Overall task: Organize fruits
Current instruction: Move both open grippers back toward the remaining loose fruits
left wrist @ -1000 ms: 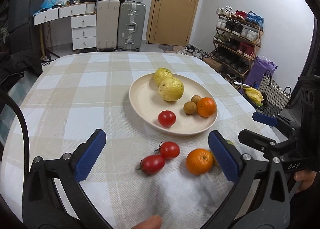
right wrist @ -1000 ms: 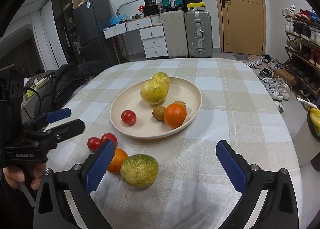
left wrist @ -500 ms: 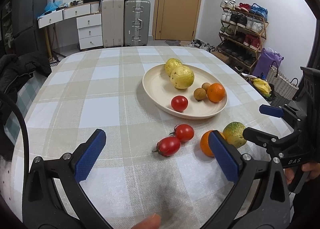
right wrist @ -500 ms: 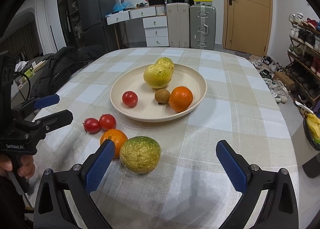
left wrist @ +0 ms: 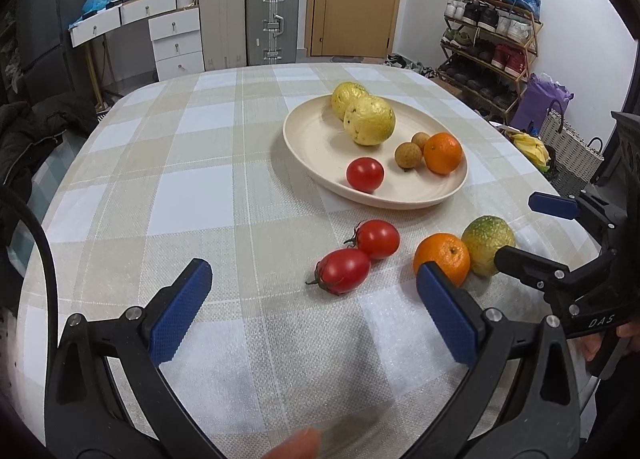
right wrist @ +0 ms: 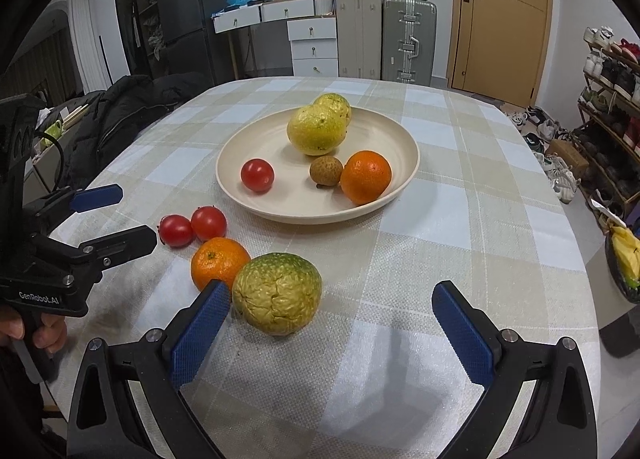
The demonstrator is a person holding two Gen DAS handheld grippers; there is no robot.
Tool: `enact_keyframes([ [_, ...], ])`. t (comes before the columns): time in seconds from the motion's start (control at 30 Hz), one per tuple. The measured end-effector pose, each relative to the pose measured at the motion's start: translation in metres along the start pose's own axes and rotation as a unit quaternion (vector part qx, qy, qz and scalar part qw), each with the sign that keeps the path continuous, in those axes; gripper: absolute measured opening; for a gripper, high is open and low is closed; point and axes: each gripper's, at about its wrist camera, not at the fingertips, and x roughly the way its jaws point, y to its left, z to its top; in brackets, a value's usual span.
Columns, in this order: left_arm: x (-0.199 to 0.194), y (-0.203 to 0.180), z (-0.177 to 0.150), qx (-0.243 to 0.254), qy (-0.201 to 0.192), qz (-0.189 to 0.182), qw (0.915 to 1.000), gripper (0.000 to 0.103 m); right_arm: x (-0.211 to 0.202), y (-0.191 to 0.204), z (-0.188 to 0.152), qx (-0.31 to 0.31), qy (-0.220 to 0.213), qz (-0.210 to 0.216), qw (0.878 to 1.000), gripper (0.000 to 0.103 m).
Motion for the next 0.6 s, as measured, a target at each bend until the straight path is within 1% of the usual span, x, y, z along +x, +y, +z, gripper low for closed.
enact_keyframes([
  [0.27,0.012,0.001,-0.004,-0.003,0.022,0.005,0.9997,0.102,0.003,-0.001,-0.002,0.002,0.007,0.004,1.000,0.103],
  [0.43,0.019,0.002,-0.005,-0.005,0.029,0.006,0.9995,0.102,0.008,0.000,-0.003,0.004,0.014,0.012,1.000,0.103],
  [0.6,0.023,0.002,-0.004,-0.004,0.034,0.006,0.9994,0.102,0.009,0.002,-0.004,0.000,0.018,0.011,1.000,0.103],
])
